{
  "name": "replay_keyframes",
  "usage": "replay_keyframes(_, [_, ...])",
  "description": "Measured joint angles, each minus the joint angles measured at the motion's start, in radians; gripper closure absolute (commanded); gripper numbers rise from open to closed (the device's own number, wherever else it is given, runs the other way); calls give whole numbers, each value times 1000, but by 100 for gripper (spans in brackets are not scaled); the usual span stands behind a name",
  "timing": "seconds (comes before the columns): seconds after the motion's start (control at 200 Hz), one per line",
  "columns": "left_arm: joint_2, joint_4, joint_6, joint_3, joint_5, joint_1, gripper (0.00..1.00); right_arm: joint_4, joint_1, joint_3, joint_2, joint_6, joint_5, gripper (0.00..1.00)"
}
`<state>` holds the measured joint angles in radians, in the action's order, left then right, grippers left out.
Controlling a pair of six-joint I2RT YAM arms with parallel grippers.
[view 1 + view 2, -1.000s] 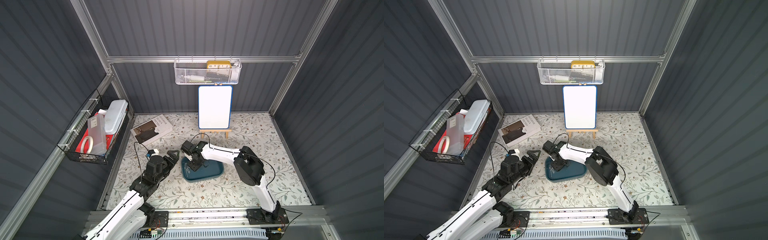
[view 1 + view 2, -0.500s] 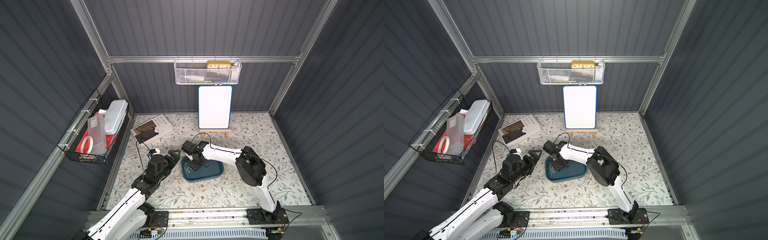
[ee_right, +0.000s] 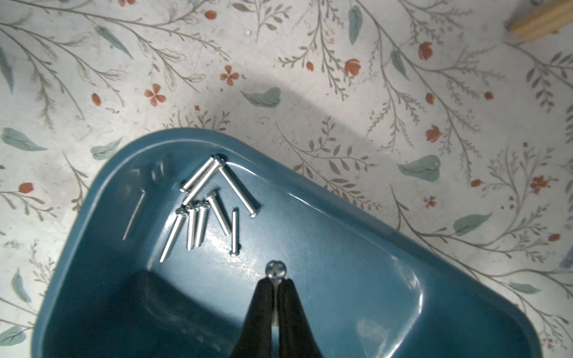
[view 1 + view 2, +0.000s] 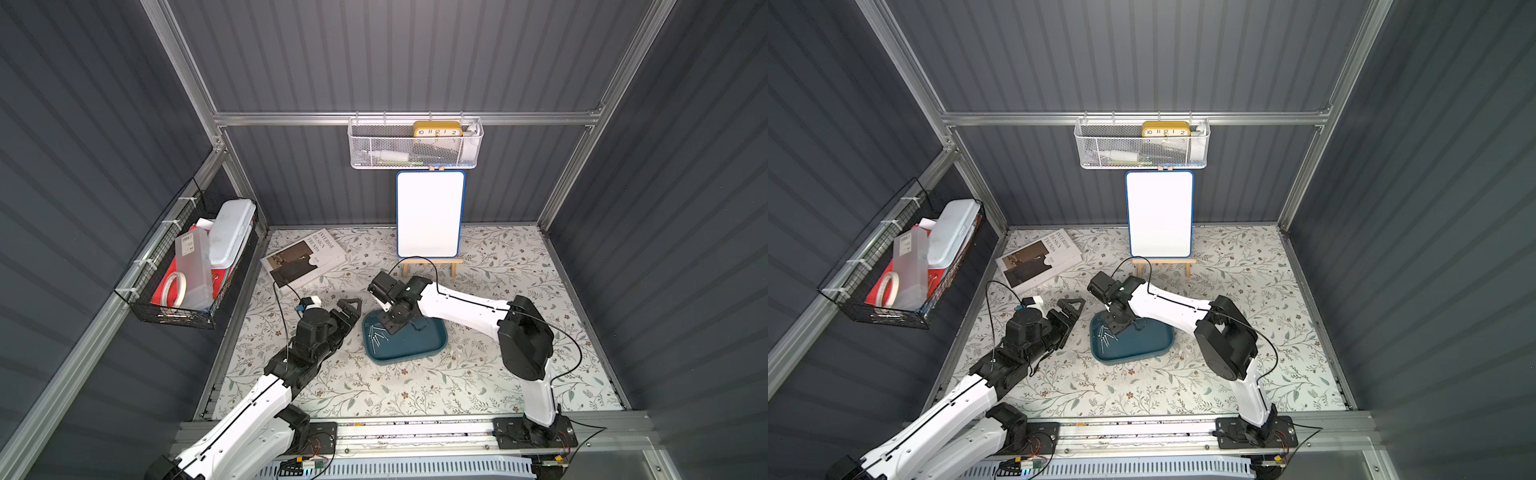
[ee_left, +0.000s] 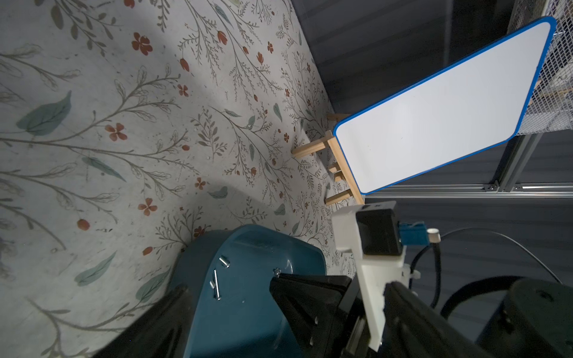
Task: Take out the screws from the storage box
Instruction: Pick up the screw from the storage box, then place the screw at the center of the board.
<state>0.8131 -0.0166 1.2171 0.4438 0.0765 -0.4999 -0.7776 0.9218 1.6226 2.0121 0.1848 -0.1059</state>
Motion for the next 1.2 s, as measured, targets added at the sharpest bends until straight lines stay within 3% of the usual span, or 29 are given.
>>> replay_keyframes(0.24, [26,37,0,0,-11,0,1,30,-91,-145,-223,72,1,99])
replay_keyframes(0.44, [74,60,-1,0,-27,0,1,82,-245,-327,-467,133,4,98])
replay_keyframes(0.645, [123,106,-4,12,-41,0,1,89,-374,-481,-612,159,4,97])
replay_keyframes(0.966, [201,153,-23,55,-58,0,1,93,-415,-534,-644,166,4,97])
replay_keyframes(1.201, [200,158,-23,60,-58,0,1,97,-450,-557,-557,176,0,97])
